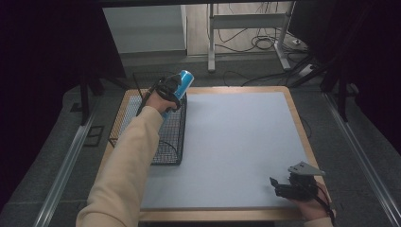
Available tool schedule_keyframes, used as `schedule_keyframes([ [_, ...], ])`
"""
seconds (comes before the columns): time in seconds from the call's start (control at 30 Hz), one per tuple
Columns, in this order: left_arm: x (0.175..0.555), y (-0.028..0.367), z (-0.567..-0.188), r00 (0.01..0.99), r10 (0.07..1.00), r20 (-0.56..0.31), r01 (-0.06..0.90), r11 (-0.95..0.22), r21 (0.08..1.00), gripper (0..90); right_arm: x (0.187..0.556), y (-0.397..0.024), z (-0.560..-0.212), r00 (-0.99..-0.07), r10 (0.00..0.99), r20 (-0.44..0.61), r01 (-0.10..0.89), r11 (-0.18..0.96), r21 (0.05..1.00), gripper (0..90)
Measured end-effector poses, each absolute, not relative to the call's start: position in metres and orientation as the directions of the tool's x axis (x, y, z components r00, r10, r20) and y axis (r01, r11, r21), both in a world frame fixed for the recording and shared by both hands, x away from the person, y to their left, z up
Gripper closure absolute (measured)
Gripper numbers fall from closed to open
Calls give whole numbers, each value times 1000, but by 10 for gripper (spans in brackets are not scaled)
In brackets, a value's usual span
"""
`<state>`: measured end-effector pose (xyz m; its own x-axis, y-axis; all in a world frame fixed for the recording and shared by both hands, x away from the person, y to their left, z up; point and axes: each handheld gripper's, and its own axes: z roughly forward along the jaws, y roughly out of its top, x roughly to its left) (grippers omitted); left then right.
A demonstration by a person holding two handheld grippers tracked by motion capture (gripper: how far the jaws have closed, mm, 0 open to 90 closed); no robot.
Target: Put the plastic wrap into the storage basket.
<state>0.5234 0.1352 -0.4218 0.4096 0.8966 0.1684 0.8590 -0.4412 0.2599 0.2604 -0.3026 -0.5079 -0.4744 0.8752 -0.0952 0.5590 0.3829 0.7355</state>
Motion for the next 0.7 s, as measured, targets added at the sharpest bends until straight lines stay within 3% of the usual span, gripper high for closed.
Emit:
schedule_keyframes([
  [0.6,522,137,-434,411,893,184,857,-447,257,310,260,-302,-508,-481,871,-100,556,391,733,139],
  [0.7,518,136,-425,393,900,190,853,-434,291,258,260,-302,-508,-480,872,-100,557,390,733,139],
])
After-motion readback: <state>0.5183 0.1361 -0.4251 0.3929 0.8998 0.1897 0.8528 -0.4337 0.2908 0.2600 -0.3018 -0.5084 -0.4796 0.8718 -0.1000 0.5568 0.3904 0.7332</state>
